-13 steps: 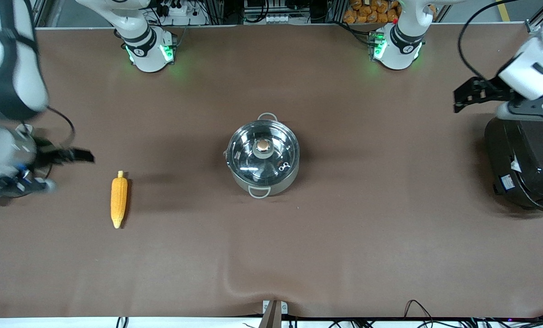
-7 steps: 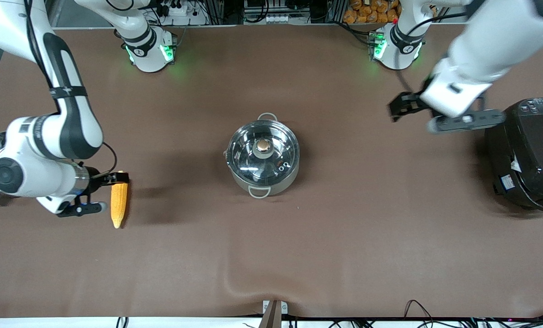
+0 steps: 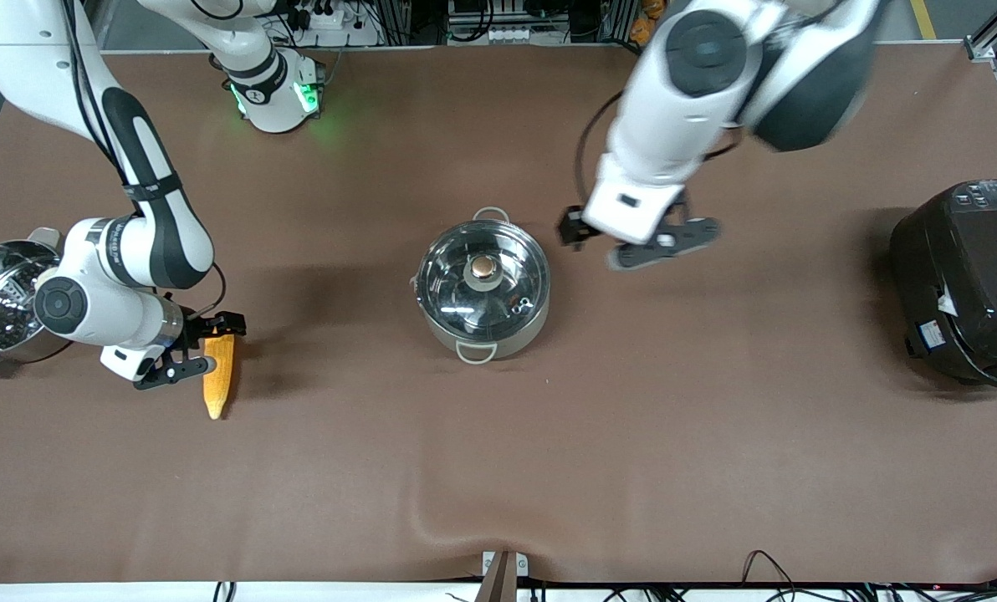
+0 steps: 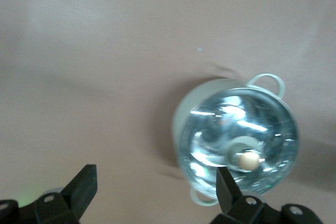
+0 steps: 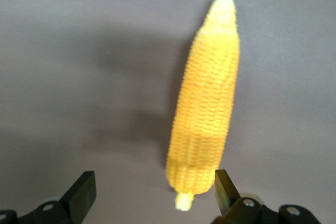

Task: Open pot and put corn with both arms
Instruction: 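Reach the right gripper to the corn while the left gripper reaches the lid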

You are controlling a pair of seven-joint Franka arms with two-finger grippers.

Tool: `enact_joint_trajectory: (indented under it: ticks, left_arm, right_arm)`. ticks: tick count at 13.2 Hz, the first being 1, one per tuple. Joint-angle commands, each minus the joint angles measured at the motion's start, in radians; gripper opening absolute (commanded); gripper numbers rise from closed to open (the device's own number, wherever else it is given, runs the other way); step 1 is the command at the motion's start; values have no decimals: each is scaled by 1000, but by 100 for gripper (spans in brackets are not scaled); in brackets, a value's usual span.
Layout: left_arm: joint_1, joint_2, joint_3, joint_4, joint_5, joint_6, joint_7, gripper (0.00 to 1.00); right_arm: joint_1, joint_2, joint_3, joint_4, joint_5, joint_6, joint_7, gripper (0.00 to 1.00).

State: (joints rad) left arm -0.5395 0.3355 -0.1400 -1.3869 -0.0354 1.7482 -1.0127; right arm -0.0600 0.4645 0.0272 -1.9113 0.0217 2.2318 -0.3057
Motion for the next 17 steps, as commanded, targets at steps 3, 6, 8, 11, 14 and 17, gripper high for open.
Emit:
enact_joint_trajectory:
  ticks: [3,6,8,11,14,17]
  left_arm:
    - [-135,167,36,95,-4,106,-180,100]
    - [-207,223,92,98,-4,184,-225,100]
    - [-241,258,115,100,-4,223,-239,100]
    - [-258,281,131,112,-4,246,-241,100]
    - [-284,306,138,109,-4,258,-241,98]
    - [-289,327,140,109,-4,258,-241,95]
  right_arm:
    - [-30,81,11,17,1,132,-18,100]
    - [-26,117,11,55,3,137,-18,100]
    - [-23,129,10,67,-16,137,-21,100]
    - [-32,175,10,132,-68,117,-35,100]
    - [-35,189,10,127,-68,115,-36,100]
    - [-35,194,10,127,-68,108,-35,100]
